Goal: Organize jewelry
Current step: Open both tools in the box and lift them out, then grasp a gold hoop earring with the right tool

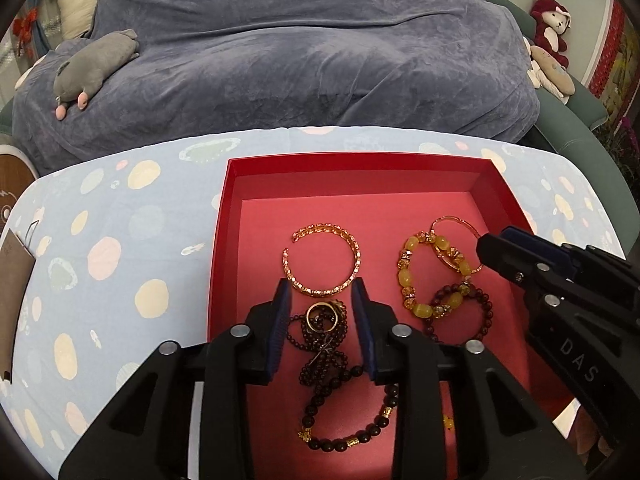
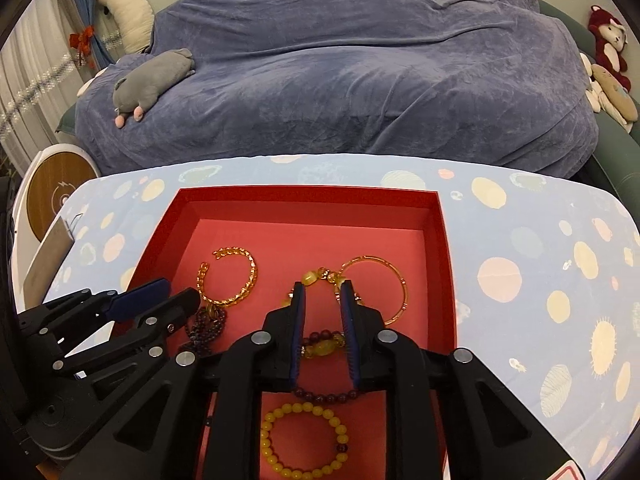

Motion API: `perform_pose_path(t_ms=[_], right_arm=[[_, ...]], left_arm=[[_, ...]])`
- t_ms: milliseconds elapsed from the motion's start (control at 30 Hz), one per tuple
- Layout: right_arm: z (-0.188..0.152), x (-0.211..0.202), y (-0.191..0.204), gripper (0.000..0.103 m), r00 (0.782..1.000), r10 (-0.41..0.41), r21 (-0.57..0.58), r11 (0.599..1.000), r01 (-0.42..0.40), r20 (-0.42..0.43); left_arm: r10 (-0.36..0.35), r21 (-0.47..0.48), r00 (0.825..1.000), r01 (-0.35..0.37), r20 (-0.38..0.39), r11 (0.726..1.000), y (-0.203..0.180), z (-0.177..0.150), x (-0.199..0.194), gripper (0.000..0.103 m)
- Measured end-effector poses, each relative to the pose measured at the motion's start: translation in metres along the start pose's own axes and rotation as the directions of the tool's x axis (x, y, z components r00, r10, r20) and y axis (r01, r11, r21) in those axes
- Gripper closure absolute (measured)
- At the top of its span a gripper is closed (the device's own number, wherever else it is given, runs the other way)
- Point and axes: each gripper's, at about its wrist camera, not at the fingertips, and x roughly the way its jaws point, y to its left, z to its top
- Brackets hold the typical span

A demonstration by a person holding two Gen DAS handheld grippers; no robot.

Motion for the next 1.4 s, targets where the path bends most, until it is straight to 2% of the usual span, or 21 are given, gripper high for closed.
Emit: perform_pose_path(t_ms=[33,100,367,467,700,900,1200,1400], right_arm=[[-0.002,-0.003,-0.002,0.069,1.0,0.0,0.005,1.0,0.0,0.008],[-0.005,-0.011,-0.006,0.067,1.0,0.001,0.012,1.0,-0.001,0.018],[-0.024,-0.063,-0.003,0.061,0.997,-0.005,-0.005,1.0,0.005,0.079],[-0.033,-0.083,-0.002,0.061,0.996,-0.009,-0.005,1.0,0.009,0.094],[-0.065,-0.121,0.002,0.06,0.995,-0.013,-0.007,1.0,0.014,0.097],[-0.102,-0.148,0.006,0.06,0.996,-0.035,-0.033,0.999,0.038,0.088],[-0.172,-0.148,0.009,0.06,0.996,-0.091,-0.086,0.992,0.093,0.022],[-0.201,-0.132,0.005,0.06,0.995,-0.085,-0.064,0.995,0.082,-0.046]], left_arm=[[0.011,0.0,1.0,-0.011,0.012,1.0,0.0,-0.001,-0.002,0.054],[0.023,0.004,0.999,-0.024,0.035,1.0,-0.002,-0.004,-0.008,0.05],[0.013,0.009,0.999,-0.013,0.044,1.0,-0.009,-0.02,-0.037,0.048],[0.013,-0.002,0.998,-0.012,0.053,1.0,-0.012,-0.029,-0.053,0.04],[-0.001,-0.004,0.997,0.002,0.071,1.0,-0.017,-0.054,-0.094,0.04],[0.001,-0.023,0.998,0.001,0.065,1.0,-0.01,-0.09,-0.119,0.039],[0.031,-0.071,0.999,-0.031,-0.007,0.997,0.004,-0.147,-0.119,0.039],[0.051,-0.065,0.998,-0.053,-0.023,0.996,0.002,-0.17,-0.115,0.04]])
